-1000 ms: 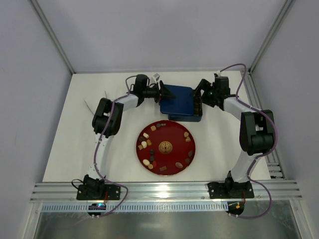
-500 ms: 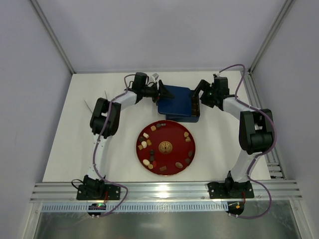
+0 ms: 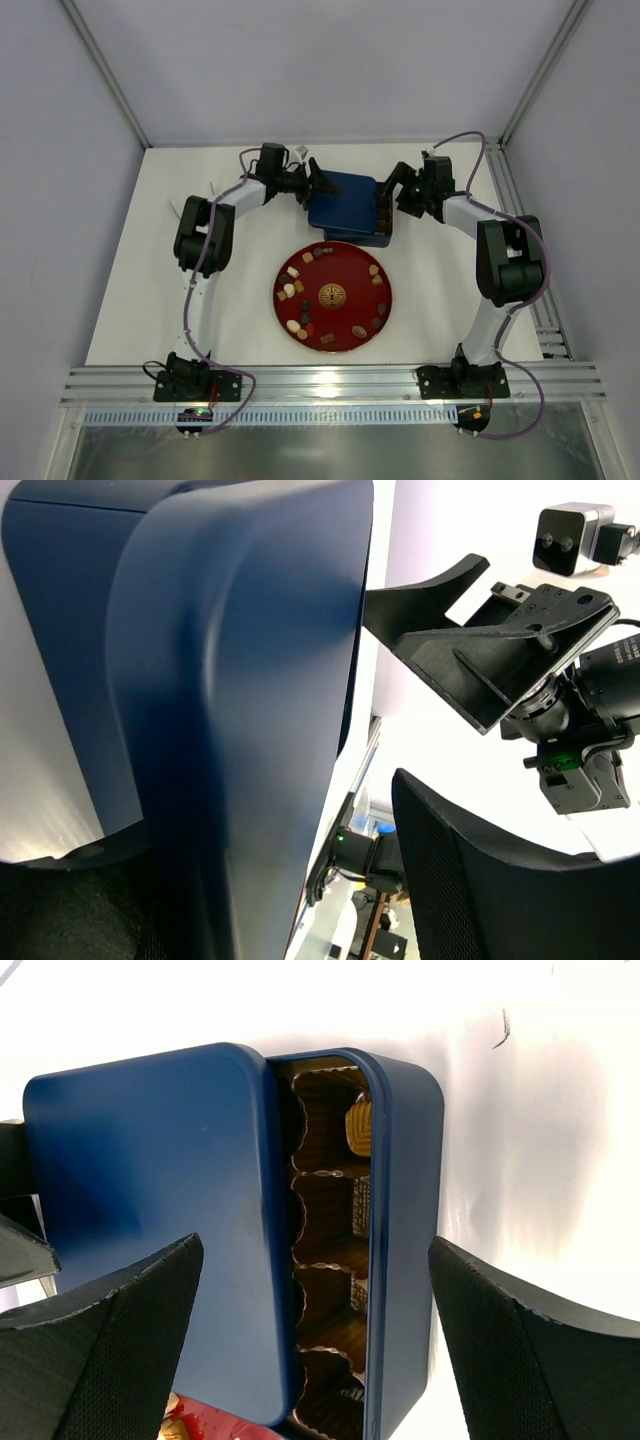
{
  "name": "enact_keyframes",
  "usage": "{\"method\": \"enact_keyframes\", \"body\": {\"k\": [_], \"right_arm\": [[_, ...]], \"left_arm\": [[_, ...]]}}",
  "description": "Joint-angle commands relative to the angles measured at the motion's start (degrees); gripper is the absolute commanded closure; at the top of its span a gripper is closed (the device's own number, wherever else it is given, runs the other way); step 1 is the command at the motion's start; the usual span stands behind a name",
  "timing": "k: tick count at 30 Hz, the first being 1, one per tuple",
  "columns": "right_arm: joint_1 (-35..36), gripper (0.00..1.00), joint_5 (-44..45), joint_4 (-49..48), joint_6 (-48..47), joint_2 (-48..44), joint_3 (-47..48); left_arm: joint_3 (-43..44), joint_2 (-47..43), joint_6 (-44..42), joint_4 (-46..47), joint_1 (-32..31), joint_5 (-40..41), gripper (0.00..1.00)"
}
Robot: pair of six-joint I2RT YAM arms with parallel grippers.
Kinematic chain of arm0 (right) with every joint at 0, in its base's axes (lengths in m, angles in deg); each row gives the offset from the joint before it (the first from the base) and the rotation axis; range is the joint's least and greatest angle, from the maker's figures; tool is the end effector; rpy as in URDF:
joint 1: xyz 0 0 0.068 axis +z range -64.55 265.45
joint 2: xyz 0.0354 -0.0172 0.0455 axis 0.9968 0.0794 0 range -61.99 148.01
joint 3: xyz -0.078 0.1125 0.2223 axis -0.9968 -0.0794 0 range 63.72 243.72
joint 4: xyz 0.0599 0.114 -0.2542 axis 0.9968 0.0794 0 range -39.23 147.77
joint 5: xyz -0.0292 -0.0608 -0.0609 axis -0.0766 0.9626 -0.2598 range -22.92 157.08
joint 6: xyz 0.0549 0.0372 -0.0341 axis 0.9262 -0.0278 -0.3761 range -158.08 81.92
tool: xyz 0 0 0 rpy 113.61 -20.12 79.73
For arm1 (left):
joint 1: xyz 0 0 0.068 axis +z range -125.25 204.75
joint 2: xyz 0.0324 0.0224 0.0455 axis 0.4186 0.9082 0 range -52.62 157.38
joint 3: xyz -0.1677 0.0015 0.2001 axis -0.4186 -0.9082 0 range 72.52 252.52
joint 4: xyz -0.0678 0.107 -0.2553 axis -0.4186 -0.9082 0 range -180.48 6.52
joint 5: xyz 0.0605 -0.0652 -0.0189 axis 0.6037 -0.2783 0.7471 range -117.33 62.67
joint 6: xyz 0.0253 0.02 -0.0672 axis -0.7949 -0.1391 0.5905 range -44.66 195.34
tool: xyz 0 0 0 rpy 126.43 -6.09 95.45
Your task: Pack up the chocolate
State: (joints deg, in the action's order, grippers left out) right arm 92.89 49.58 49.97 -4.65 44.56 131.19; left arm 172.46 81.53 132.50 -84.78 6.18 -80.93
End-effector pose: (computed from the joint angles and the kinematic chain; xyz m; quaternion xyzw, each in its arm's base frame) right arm 0.4378 0.0761 0.1485 0.1353 0.8815 0.2788 0.3562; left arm 0.4986 -0.2206 0.1275 -0.0675 0.8172 -0.5673 0.0765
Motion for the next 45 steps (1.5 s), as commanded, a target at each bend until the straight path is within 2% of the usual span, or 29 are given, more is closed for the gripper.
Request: {"method": "enact_keyframes", "body": {"k": [1,9,16,22,35,45], "right_arm": [[0.55,0.07,-0.87,-3.42,0.85,0.24,-0.31],[1.0,0.07,-1.22,-4.04,1.2,0.77,-0.31],[1.17,0.08,-1.31,-4.12,1.29,1.12,0.21],[1.52,0.1,-1.58,-4.12,1.55,1.91,0.65],[2.4,0.12,-1.66,-3.25,1.11,3.06,1.88],[2.4,0.12,-2.02,-3.42,1.11,3.15,2.23]], "left_arm": [[-0.19,-4.51,-1.97,-2.74,0.81,-0.89,0.37],[-2.03,-6.62,-2.94,-4.06,2.66,-0.89,0.37],[0.34,-6.18,-8.9,-12.22,3.1,1.13,0.39],[1.57,-4.77,-9.88,-13.9,3.01,2.28,0.42],[13.7,2.17,-17.09,-27.52,1.87,5.88,0.46],[15.63,4.1,-20.87,-33.24,1.69,9.83,0.47]]}}
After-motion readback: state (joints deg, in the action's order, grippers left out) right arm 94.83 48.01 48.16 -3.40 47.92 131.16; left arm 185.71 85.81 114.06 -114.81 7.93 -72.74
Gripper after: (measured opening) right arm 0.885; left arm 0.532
